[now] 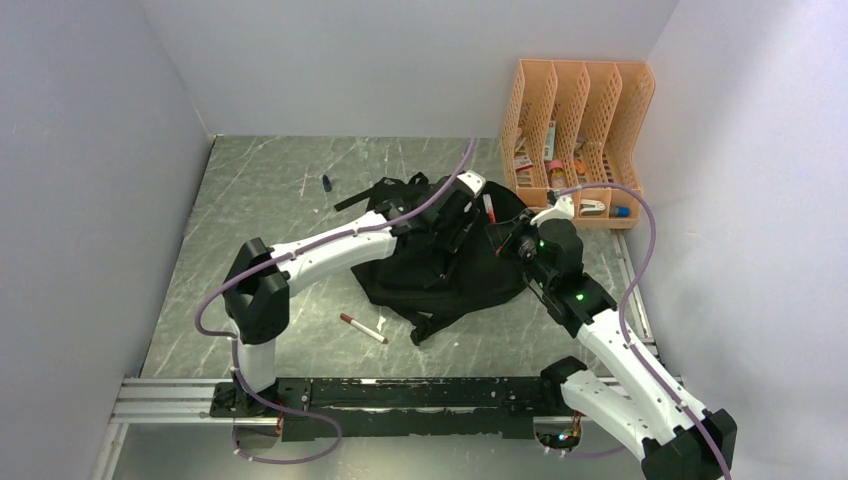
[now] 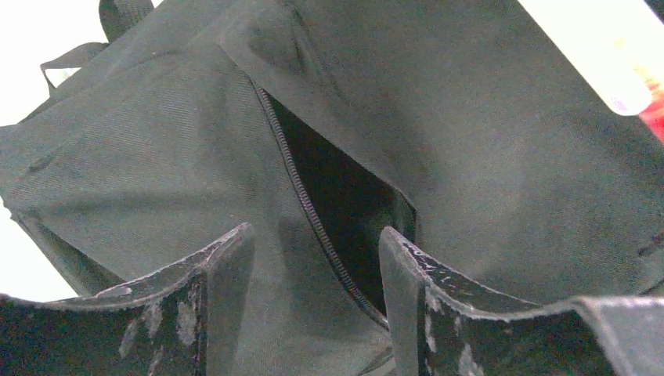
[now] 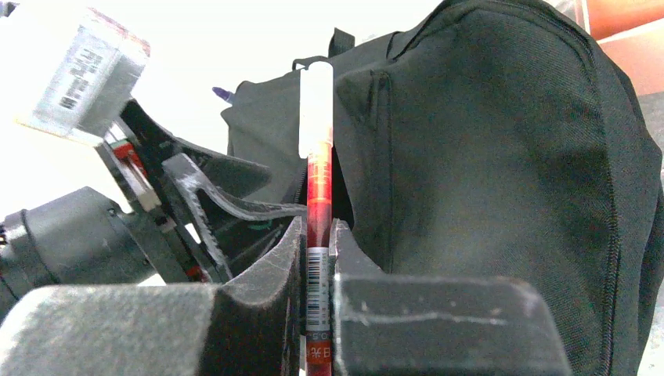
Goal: Pack the student bag
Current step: Place the stationery in the student bag.
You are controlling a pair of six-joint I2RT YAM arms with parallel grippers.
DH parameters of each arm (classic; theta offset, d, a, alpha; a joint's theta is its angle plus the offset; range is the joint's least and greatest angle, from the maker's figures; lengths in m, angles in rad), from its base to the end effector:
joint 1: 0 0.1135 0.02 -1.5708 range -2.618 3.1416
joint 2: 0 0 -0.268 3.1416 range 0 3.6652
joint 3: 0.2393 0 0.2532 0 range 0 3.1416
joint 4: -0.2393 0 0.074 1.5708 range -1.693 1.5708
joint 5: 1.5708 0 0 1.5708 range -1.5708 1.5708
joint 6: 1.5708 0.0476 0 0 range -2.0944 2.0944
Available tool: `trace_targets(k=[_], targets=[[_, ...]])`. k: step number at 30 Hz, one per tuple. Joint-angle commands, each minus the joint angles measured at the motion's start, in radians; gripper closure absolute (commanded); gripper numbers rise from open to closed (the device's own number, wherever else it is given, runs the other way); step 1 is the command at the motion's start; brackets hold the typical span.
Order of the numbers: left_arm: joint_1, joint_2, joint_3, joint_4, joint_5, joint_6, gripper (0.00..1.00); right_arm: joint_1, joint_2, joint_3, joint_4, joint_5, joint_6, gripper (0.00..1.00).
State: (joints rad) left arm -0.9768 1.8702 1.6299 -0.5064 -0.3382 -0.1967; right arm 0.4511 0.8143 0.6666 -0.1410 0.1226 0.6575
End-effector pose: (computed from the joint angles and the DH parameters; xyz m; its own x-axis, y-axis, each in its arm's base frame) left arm 0.2591 -0.3554 0.2886 -0.4990 0.4094 -0.7638 0.5588 0.8257 0.0776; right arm 0.1865 0.0839 0.2970 -0.4028 0.4789 -0.7800 -0.1024 0.8233 0.5583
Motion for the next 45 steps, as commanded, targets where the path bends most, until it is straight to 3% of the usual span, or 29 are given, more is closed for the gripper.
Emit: trace_targets(k=[1,6,14,19,25,41,45], targets=[[-0.021,0.046,0.049,-0.035,-0.060,0.025,0.36,0.004,-0.004,-0.008,0.015,0.001,0.007,1.00],[-0.032,0.076,0.070,-0.072,-0.139,0.041,0.43,0.004,-0.004,-0.011,0.020,0.002,0.007,1.00],[-0.036,0.070,0.072,-0.068,-0.201,0.057,0.74,0.004,0.002,-0.011,0.011,-0.011,0.007,1.00],[-0.036,0.051,0.069,-0.061,-0.202,0.053,0.94,0.003,0.015,-0.015,-0.022,-0.095,0.024,1.00],[-0.036,0.011,0.049,-0.030,-0.177,0.035,0.95,0.003,0.092,-0.026,-0.024,-0.241,0.042,1.00],[-0.036,-0.048,0.010,0.005,-0.125,0.002,0.95,-0.001,0.369,0.112,0.016,-0.360,-0.022,1.00],[-0.036,-0.047,0.014,0.006,-0.099,-0.005,0.95,-0.004,0.431,0.129,0.091,-0.399,-0.022,1.00]])
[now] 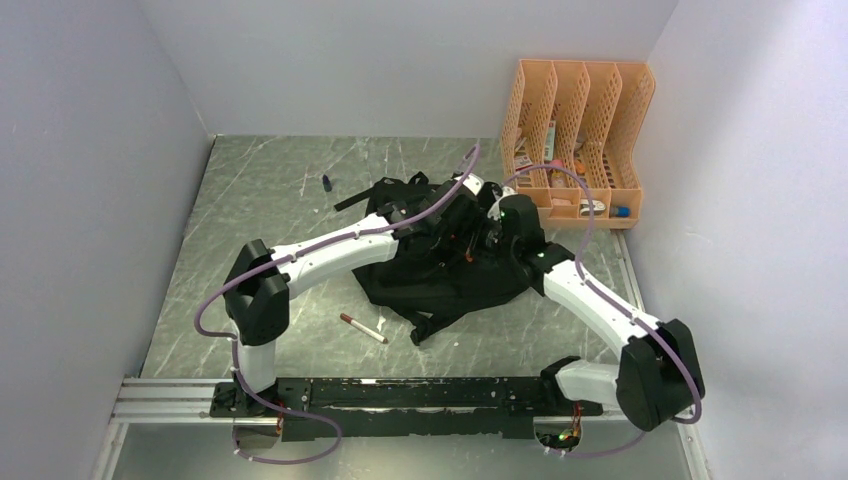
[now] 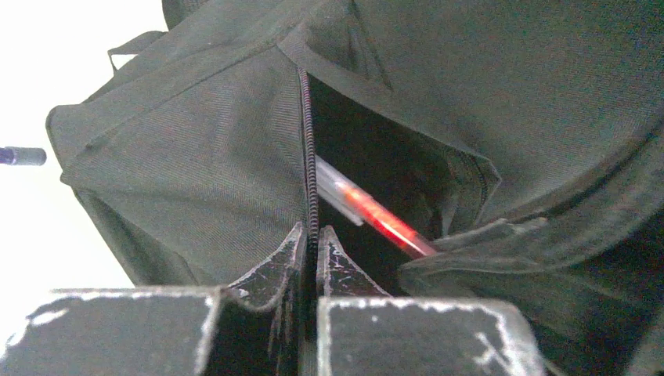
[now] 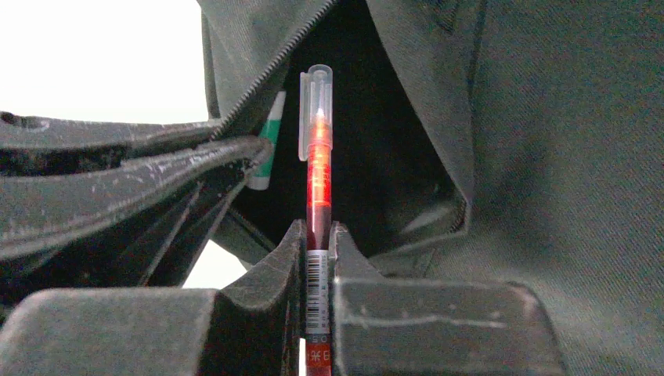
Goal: Pack the student bag
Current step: Place the stationery in the student bag.
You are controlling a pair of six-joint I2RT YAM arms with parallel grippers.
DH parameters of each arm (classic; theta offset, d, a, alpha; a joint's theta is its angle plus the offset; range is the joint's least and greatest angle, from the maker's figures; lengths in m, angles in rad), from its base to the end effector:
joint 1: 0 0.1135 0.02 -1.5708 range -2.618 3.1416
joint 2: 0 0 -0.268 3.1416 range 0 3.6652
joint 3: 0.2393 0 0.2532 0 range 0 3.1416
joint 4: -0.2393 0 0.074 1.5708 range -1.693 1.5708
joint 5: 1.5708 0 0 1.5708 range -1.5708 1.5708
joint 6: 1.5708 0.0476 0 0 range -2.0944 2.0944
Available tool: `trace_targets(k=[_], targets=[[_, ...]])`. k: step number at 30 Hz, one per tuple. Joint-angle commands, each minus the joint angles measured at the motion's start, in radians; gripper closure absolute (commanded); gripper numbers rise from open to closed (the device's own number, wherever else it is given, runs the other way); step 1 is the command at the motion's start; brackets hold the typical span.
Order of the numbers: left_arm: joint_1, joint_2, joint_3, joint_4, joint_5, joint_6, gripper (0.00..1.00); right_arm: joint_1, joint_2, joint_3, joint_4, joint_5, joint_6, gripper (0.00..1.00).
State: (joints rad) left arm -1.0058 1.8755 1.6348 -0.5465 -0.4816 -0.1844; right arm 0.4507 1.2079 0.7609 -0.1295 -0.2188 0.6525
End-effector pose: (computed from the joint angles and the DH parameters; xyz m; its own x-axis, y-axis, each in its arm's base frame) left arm 0.2519 -0.3561 0.2865 -0.4780 0.4505 -0.7540 0.4942 0.8476 0.1931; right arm 0.2418 0.1285 0.2462 -0.7475 0.2967 -0.5943 -0.1701 0.7794 0.6031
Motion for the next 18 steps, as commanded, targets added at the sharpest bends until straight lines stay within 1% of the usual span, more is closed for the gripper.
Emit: trace_targets(k=[1,5,10,16,18], targets=[[-0.007,-0.052,0.011,0.045,0.047,-0.019,0.95,-0.005,0.056,0.038,0.100,-0.066,-0.017,1.00],[-0.007,-0.064,0.009,0.043,0.044,-0.022,0.95,-0.018,0.146,0.057,0.175,-0.124,-0.022,1.00],[-0.007,-0.085,-0.009,0.047,0.044,-0.031,0.95,-0.020,0.229,0.037,0.352,-0.162,-0.014,1.00],[-0.007,-0.095,-0.024,0.041,0.049,-0.043,0.95,-0.020,0.335,0.027,0.561,-0.189,0.038,1.00],[-0.007,-0.100,-0.028,0.040,0.045,-0.044,0.95,-0.018,0.363,0.022,0.608,-0.199,0.055,1.00]])
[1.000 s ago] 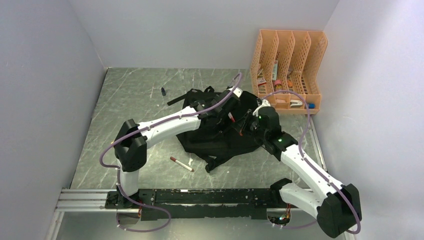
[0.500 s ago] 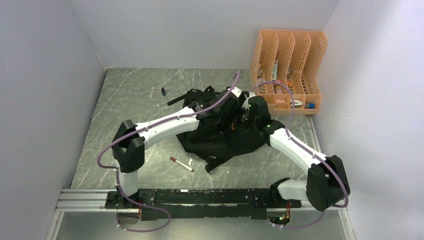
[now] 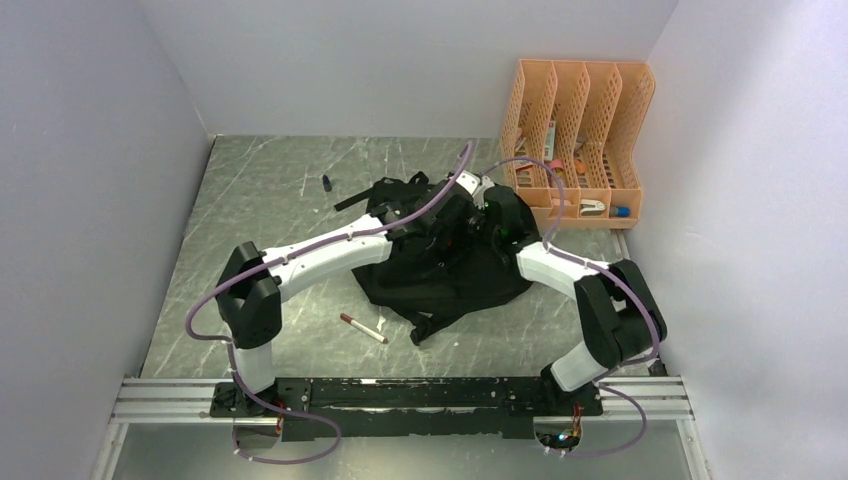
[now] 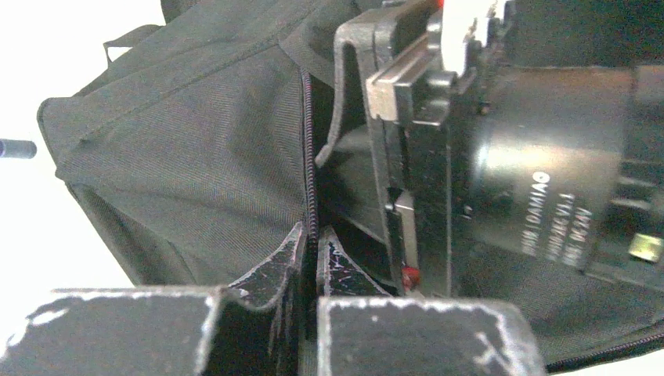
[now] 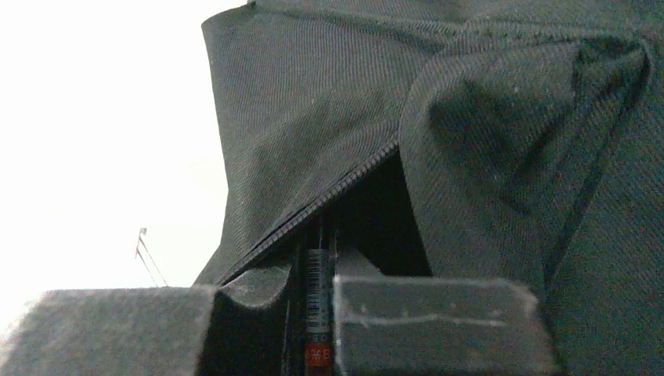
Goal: Pack the student bag
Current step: Place the stationery in the student bag.
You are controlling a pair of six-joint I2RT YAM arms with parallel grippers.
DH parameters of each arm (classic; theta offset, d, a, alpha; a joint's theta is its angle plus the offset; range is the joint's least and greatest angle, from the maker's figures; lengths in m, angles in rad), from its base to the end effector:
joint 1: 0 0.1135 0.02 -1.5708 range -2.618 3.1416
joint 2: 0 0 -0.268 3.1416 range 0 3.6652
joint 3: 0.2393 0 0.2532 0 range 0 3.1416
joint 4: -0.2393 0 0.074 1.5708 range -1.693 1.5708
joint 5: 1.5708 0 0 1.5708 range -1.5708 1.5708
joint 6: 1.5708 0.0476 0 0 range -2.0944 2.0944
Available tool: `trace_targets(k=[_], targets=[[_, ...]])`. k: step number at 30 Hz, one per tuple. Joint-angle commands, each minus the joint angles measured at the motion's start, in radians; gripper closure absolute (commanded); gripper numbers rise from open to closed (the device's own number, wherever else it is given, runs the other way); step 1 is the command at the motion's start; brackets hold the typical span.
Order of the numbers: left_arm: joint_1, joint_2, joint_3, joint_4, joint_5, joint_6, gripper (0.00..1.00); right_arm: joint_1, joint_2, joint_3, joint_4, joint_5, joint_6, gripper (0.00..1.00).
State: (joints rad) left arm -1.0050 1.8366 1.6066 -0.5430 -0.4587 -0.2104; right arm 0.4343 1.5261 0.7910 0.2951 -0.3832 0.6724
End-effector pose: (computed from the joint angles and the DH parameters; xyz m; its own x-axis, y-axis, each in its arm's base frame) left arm 0.2468 -0.3493 0.2930 -0.4887 0.4202 -0.7646 0.4959 0.8548 0.1529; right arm 0.2988 0.1582 0.2105 -0.7365 0.2952 -0.6086 -0.3047 0.6585 0.6881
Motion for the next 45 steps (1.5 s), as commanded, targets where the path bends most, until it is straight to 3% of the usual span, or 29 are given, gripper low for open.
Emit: trace_targets(k=[1,4,9,13,17,24,27,30,34,39,45], targets=[[-0.007,-0.064,-0.002,0.037,0.023,-0.019,0.95,-0.001,0.058,-0.009,0.202,-0.040,0.039,1.00],[-0.007,-0.066,-0.005,0.038,0.022,-0.018,0.95,0.008,0.094,-0.004,0.218,-0.055,0.046,0.99],[-0.007,-0.057,0.004,0.024,0.010,-0.017,0.95,0.018,0.109,-0.015,0.235,-0.088,0.050,0.69],[-0.007,-0.057,0.000,0.026,0.007,-0.015,0.95,0.018,0.070,-0.017,0.174,-0.045,0.010,0.57],[-0.007,-0.056,-0.001,0.027,-0.002,-0.011,0.95,0.019,0.015,-0.001,0.103,0.008,-0.030,0.55],[-0.007,-0.047,-0.009,0.028,-0.002,-0.009,0.95,0.017,-0.179,-0.019,-0.100,0.244,-0.082,0.55],[-0.006,-0.046,-0.005,0.034,0.004,-0.008,0.85,0.017,-0.275,-0.056,-0.135,0.327,-0.087,0.56],[-0.006,-0.043,0.007,0.036,0.002,-0.004,0.68,0.017,-0.368,-0.097,-0.147,0.379,-0.093,0.56],[0.009,-0.046,0.036,0.026,0.004,-0.005,0.60,0.017,-0.466,-0.141,-0.149,0.449,-0.110,0.56],[0.108,-0.101,0.006,0.069,0.110,-0.007,0.52,0.017,-0.523,-0.161,-0.154,0.483,-0.134,0.56],[0.349,-0.191,-0.072,0.113,0.232,-0.044,0.46,0.017,-0.520,-0.169,-0.160,0.460,-0.129,0.55]])
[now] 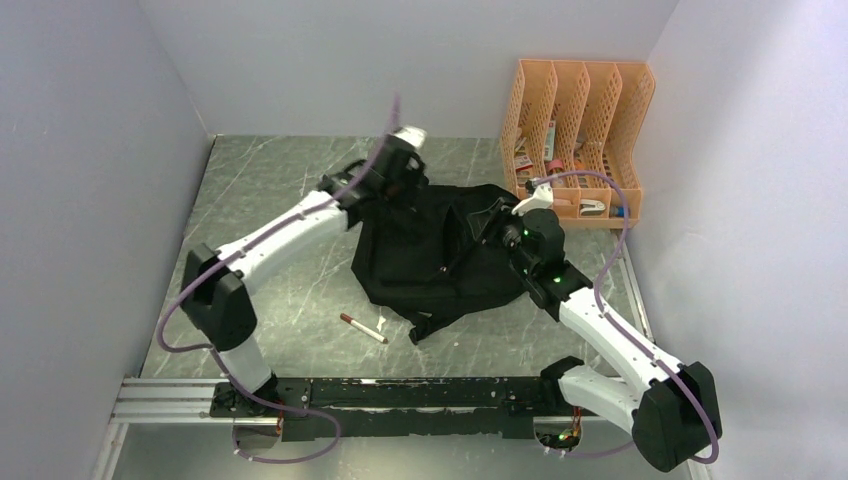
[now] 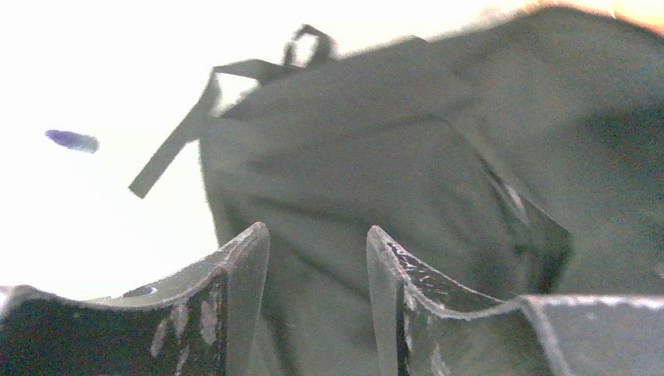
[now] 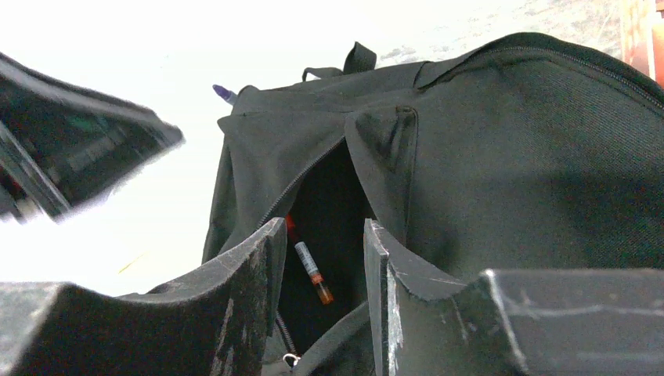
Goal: Pack the student bag
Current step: Place the stationery in the student bag.
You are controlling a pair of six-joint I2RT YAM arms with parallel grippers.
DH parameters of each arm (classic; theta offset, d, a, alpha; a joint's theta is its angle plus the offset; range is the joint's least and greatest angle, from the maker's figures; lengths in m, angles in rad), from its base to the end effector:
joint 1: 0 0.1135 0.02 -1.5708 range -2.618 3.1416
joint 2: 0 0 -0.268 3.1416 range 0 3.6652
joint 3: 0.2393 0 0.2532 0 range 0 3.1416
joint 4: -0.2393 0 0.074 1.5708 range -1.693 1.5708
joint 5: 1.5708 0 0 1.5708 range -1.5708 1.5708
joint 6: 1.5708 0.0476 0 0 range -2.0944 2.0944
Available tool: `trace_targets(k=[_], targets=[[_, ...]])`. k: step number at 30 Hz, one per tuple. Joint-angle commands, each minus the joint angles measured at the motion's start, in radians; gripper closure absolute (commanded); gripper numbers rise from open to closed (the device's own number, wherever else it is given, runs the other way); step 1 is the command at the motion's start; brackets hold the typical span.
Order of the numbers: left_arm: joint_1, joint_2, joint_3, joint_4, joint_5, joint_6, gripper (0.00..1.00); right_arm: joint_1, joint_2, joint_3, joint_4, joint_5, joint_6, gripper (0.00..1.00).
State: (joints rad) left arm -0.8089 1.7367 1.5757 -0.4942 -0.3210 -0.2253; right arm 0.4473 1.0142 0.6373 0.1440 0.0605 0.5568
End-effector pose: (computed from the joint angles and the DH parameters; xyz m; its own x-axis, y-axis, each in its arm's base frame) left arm 0.2947 -0.2871 0.3250 -0.5248 0.2430 -0.8158 0.4069 0.9134 0.0103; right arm 0.2244 0.1044 0.2783 -0.3768 0.4043 -0.8334 -0.2115 0.8384 0.5024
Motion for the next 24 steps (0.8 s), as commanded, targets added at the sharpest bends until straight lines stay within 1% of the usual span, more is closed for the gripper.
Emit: trace_targets(k=[1,3,6,10,17,20,24], targets=[[0.199,-0.103,-0.050,0.070,0.108,-0.032,0.45,0.004,-0.008,-0.019,-0.006,0.011,-0.010,0.55],[0.277,-0.124,-0.072,0.092,0.125,-0.032,0.41,0.003,-0.007,-0.024,-0.002,0.005,-0.008,0.55],[0.375,-0.122,-0.091,0.126,0.107,-0.025,0.34,0.004,-0.003,-0.025,-0.004,-0.004,-0.009,0.55],[0.488,-0.035,-0.073,0.152,0.125,-0.019,0.29,0.004,-0.002,-0.024,-0.013,-0.024,-0.007,0.55],[0.595,0.170,0.051,0.170,0.122,-0.010,0.27,0.004,-0.020,-0.038,-0.034,-0.053,0.005,0.55],[0.639,0.269,0.128,0.160,0.163,0.010,0.27,0.004,-0.034,-0.044,-0.046,-0.054,0.008,0.55],[0.665,0.380,0.218,0.126,0.210,0.040,0.26,0.003,-0.051,-0.054,-0.059,-0.046,0.008,0.55]])
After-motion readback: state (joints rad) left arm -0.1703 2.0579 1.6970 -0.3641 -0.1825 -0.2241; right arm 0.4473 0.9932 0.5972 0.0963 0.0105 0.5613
